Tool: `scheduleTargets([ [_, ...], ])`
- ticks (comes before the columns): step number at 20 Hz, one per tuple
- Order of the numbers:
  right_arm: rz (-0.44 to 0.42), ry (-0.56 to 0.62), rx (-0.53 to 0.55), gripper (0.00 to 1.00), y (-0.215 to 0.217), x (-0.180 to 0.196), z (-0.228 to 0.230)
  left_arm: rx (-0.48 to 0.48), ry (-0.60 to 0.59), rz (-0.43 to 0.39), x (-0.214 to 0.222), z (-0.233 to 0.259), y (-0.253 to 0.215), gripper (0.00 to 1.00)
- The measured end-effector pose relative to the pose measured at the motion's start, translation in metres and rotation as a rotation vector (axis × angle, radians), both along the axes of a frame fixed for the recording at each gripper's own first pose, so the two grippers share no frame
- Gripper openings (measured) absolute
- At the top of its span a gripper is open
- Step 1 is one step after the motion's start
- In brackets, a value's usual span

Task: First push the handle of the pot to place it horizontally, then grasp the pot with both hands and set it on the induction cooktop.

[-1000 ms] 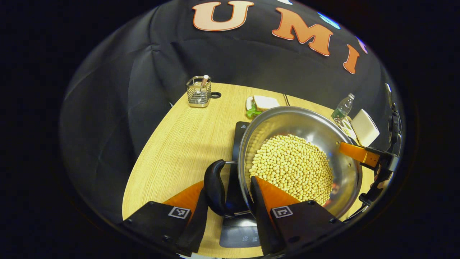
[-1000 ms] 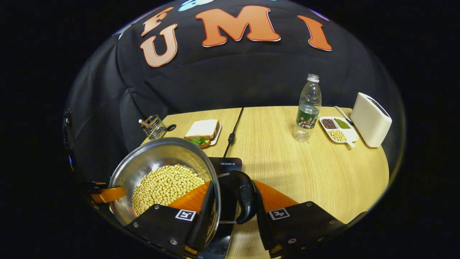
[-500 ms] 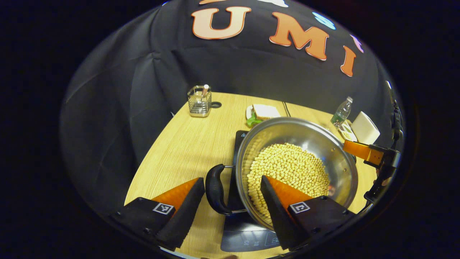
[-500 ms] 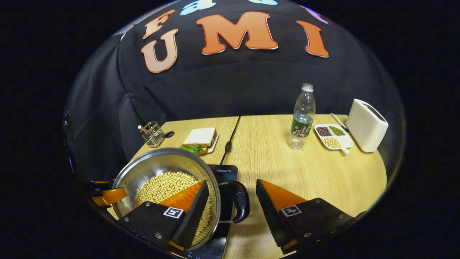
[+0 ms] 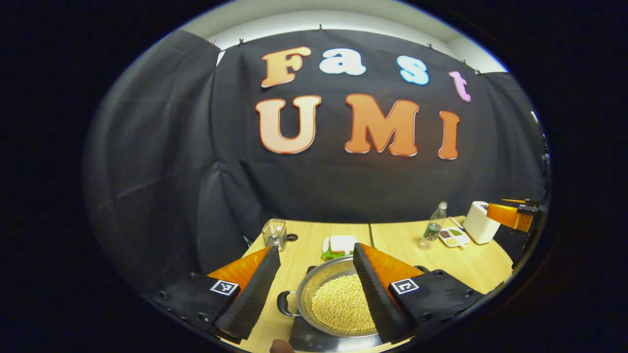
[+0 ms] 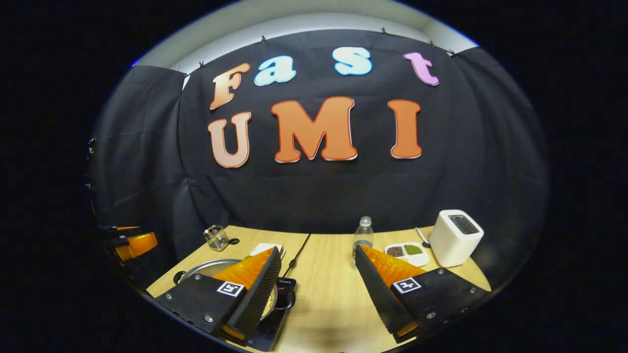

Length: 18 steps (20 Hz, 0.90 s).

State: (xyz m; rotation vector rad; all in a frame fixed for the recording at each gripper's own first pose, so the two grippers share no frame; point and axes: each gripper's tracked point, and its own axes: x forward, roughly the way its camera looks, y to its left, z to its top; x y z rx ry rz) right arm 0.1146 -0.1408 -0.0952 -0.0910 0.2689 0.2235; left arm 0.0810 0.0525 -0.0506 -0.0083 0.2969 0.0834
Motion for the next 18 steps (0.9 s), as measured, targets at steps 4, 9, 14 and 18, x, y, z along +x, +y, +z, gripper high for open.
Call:
scheduleTargets([
  [4,-0.006,-0.119,0.023,0.94,-0.036,-0.026,0.058,-0.012,-0.176,0.012,-0.009,0.084,-0.034,0.98],
  [9,-0.036,-0.229,0.027,0.94,-0.090,-0.059,0.104,-0.059,-0.270,-0.021,-0.025,0.123,-0.090,0.97],
  [14,-0.068,-0.257,0.015,0.94,-0.124,-0.075,0.108,-0.057,-0.268,-0.082,-0.035,0.129,-0.136,0.97],
  [18,-0.075,-0.250,0.020,0.94,-0.133,-0.078,0.103,-0.034,-0.256,-0.096,-0.039,0.132,-0.148,0.97],
])
